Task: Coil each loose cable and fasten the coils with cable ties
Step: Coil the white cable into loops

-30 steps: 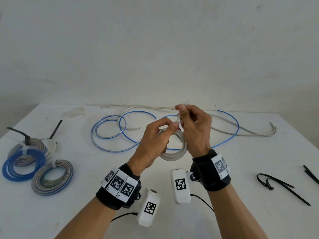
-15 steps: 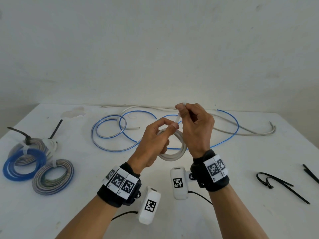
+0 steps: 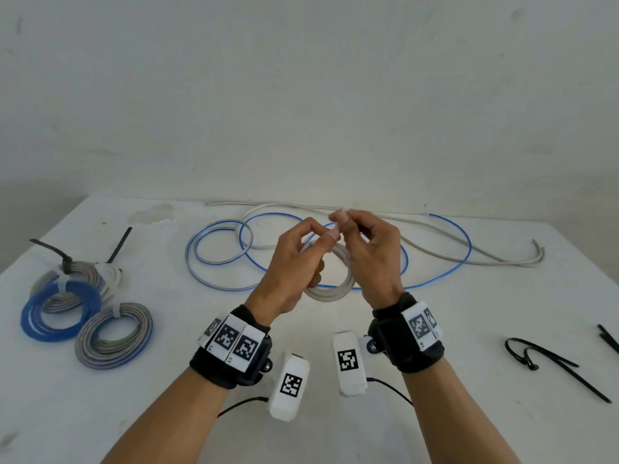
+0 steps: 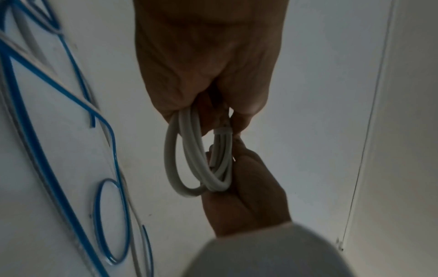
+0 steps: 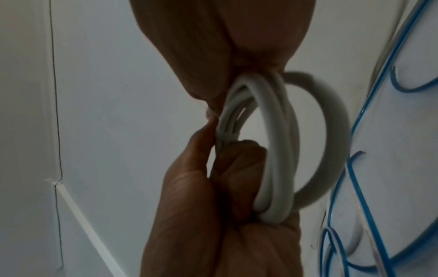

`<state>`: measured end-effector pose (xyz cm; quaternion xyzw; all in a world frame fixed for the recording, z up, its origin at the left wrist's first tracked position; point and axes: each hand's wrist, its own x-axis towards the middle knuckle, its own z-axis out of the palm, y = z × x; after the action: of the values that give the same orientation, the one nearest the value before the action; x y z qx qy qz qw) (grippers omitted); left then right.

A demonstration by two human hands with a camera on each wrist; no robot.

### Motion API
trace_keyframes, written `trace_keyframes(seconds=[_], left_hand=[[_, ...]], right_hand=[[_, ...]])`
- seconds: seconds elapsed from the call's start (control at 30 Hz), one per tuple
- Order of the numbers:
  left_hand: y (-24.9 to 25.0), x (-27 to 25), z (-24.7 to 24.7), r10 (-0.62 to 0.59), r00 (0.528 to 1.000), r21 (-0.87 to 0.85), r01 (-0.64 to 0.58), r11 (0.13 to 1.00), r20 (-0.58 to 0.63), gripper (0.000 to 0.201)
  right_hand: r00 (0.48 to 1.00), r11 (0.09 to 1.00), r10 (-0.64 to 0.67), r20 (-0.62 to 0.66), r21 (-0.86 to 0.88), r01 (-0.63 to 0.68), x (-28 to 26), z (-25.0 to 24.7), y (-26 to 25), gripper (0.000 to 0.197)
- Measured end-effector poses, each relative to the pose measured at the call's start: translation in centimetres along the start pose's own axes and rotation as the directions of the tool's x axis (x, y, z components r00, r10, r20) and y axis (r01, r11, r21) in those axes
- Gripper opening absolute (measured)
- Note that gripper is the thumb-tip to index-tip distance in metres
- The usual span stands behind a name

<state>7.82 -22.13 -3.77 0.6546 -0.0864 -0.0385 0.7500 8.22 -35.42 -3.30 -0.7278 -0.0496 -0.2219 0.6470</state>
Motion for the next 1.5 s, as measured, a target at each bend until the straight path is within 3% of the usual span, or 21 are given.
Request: trace_keyframes(seconds=[0.1, 0.2, 0.27, 0.33, 0.4, 0.47, 0.63, 0.83, 0.93, 1.03, 1.1, 1.13, 1.2, 1.23, 1.37, 1.5], left_hand=[[0.0, -0.3, 0.5, -0.024, 0.999, -0.062, 0.025, 0.998, 0.024, 0.02], [-0.2, -0.7, 0.5, -0.06, 0.998, -0.076, 0.059, 0.995, -0.003, 0.024], [0.1, -0.9, -0.2, -0.086, 0.996, -0.104, 0.085, 0.991, -0.006, 0.029], [0.6, -1.2, -1.3, -0.128, 0.991, -0.16, 0.13, 0.979, 0.024, 0.029], [0.7, -1.6, -3.2, -0.174, 0.982, -0.233, 0.188, 0.954, 0.079, 0.027], [0.6, -2.3, -5.2, -0.172, 0.979, -0.248, 0.195, 0.949, 0.109, 0.036], [1.0, -5.6, -10.1, -0.137, 0.989, -0.059, 0.133, 0.989, -0.058, 0.061], [1.7, -11.3, -16.4, -0.065, 0.984, 0.273, 0.109, 0.956, -0.165, 0.014], [2.2, -13.4, -19.5, -0.14, 0.967, 0.313, 0.203, 0.928, -0.211, 0.014], [2.6, -14.9, -22.1, -0.155, 0.955, 0.204, 0.209, 0.956, -0.254, 0.024], [2.7, -15.8, -23.8, -0.147, 0.937, 0.134, 0.198, 0.971, -0.317, 0.027], [2.6, -16.2, -24.5, -0.146, 0.931, 0.113, 0.194, 0.974, -0.335, 0.029], [2.4, -17.0, -25.6, -0.155, 0.925, 0.107, 0.203, 0.973, -0.348, 0.033], [2.2, -17.3, -26.0, -0.161, 0.921, 0.104, 0.21, 0.972, -0.354, 0.034], [1.3, -17.9, -27.5, -0.162, 0.878, 0.066, 0.214, 0.975, -0.451, 0.029], [0.6, -18.0, -29.1, -0.177, 0.863, 0.107, 0.255, 0.961, -0.474, 0.018]], right_hand=[[0.992, 0.999, -0.04, -0.119, -0.013, 0.039, -0.3, 0.6, 0.5, 0.012], [0.989, 0.998, -0.053, -0.134, -0.044, 0.048, -0.6, 1.3, 0.7, 0.013], [0.998, 1.0, -0.006, -0.067, 0.02, 0.007, -0.7, 1.5, 0.4, 0.016], [0.992, 0.982, 0.093, 0.08, 0.159, -0.105, -0.8, 1.5, -0.5, 0.017], [0.953, 0.941, 0.155, 0.262, 0.253, -0.222, -1.1, 2.1, -1.4, 0.019], [0.929, 0.923, 0.134, 0.346, 0.298, -0.244, -1.6, 3.5, -2.2, 0.019], [0.941, 0.968, 0.061, 0.332, 0.21, -0.137, -2.9, 8.6, -4.3, 0.017], [0.905, 0.997, 0.048, 0.423, -0.074, -0.019, -4.4, 15.4, -5.1, 0.021], [0.879, 0.989, 0.064, 0.473, -0.151, 0.009, -4.8, 18.3, -4.8, 0.02], [0.81, 0.963, 0.067, 0.583, -0.249, 0.099, -5.6, 20.5, -4.3, 0.019], [0.715, 0.907, 0.125, 0.688, -0.371, 0.198, -6.6, 21.2, -3.9, 0.025], [0.654, 0.906, 0.193, 0.731, -0.388, 0.167, -7.2, 21.4, -3.7, 0.029], [0.541, 0.937, 0.305, 0.784, -0.348, -0.025, -8.5, 21.8, -3.2, 0.039], [0.529, 0.941, 0.325, 0.784, -0.325, -0.097, -9.0, 22.0, -3.0, 0.043], [0.63, 0.93, 0.335, 0.701, -0.352, -0.103, -10.3, 23.6, -2.3, 0.035], [0.675, 0.923, 0.319, 0.666, -0.379, -0.062, -10.7, 24.3, -2.0, 0.025]])
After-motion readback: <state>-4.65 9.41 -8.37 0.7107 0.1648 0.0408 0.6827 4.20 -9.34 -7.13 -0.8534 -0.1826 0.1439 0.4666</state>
